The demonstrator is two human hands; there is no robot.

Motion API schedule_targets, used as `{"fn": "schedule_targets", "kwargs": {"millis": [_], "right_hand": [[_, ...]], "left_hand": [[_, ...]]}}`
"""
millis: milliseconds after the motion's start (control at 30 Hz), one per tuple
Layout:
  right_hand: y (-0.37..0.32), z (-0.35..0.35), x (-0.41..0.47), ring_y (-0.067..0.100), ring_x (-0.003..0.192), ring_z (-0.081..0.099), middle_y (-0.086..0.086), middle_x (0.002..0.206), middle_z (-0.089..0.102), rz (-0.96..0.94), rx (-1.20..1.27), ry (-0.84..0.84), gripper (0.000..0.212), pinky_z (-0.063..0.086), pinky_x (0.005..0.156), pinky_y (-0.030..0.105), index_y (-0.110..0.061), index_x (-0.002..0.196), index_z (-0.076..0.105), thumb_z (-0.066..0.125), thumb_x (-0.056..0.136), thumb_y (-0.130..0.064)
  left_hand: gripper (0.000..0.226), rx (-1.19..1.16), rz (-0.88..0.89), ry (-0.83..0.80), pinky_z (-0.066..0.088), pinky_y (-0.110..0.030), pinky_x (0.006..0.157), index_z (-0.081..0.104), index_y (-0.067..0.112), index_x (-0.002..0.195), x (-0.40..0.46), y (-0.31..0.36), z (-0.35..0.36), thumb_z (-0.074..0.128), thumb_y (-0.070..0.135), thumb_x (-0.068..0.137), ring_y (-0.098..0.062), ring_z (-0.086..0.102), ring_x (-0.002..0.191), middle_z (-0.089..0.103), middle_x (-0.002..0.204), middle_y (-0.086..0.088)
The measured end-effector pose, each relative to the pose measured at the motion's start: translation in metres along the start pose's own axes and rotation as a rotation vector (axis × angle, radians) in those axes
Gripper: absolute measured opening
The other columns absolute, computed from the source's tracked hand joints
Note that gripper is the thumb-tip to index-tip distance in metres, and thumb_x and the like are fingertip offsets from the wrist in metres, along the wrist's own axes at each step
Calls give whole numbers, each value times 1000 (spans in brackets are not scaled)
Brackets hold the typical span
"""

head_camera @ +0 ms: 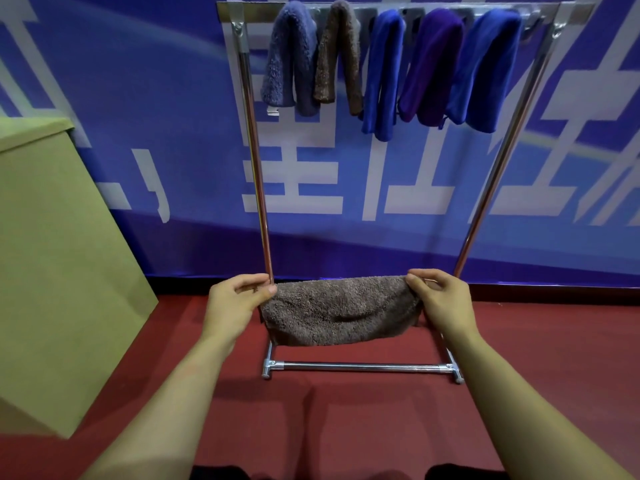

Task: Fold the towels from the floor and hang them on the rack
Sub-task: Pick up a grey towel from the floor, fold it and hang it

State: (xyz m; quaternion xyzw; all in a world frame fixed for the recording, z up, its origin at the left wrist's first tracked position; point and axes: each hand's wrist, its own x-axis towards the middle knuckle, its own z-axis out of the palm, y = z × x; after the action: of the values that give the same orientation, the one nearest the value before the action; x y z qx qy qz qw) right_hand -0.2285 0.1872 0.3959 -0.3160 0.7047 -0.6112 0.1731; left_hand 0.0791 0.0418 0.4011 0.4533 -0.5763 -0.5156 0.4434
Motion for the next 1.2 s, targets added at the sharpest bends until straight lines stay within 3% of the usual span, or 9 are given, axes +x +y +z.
{"fn": "schedule_targets", "kwargs": {"millis": [167,300,433,500,667,833,967,1100,1200], "right_hand": [[-3,-5,-2,-2,75,70,1,87,77,38,113,-48,18,57,61,18,-10,101,77,80,83,-10],[-1,-8,-2,-8,66,67,-11,77,76,36,118,-48,19,50,49,11,-8,102,76,79,83,-5],[1,-10,-1,-6,71,69,-11,76,76,22,78,-48,22,60,68,20,-5,103,77,81,82,-8],[1,-10,-2,2,73,70,-4,81,78,37,75,-55,20,61,79,36,-8,101,77,82,81,-11],[2,-10,-1,13,80,73,1,87,79,57,57,-66,18,59,84,55,-13,98,78,83,81,-14],[-1,-11,-3,12,89,73,-2,90,77,-28,-64,-79,23,59,89,43,-18,99,77,84,78,-11],[-1,-11,-4,13,74,66,-9,82,71,-79,-231,-92,29,60,80,45,-21,103,77,87,76,-16],[-2,-11,-3,15,73,64,-10,72,66,-118,-447,-92,19,51,74,30,-20,94,78,86,77,-24],[-5,-13,-3,15,68,62,-5,69,67,-109,-436,-112,13,48,66,29,-19,79,73,82,81,-27]], "left_hand": [[42,143,-14,-142,58,-16,77,74,3,109,-1,-1,-5,84,-10,69,-20,75,88,78,95,-14],[38,248,12,-170,56,-13,73,75,8,107,-4,1,-6,83,-7,73,-16,76,79,78,89,-12],[32,286,49,-156,57,-24,84,77,11,103,-2,0,-11,86,1,73,-23,76,88,79,91,-5],[29,295,57,-161,58,-27,85,78,12,99,-1,-2,-12,86,1,73,-25,76,90,79,91,-4],[19,358,96,-169,55,-19,77,79,17,92,2,-6,-11,83,5,78,-19,74,80,79,83,-2],[10,391,111,-185,52,-15,73,78,13,94,2,-8,-10,75,6,88,-13,70,78,79,86,-4],[7,519,131,-197,52,-25,81,77,15,94,4,-12,-10,70,15,94,-13,68,82,77,90,3],[12,576,150,-177,42,-11,72,72,17,93,1,-11,-9,63,23,99,-10,64,85,72,91,5],[21,510,132,-145,45,-26,82,72,17,95,1,-9,-11,59,33,100,-13,66,93,73,93,3]]}}
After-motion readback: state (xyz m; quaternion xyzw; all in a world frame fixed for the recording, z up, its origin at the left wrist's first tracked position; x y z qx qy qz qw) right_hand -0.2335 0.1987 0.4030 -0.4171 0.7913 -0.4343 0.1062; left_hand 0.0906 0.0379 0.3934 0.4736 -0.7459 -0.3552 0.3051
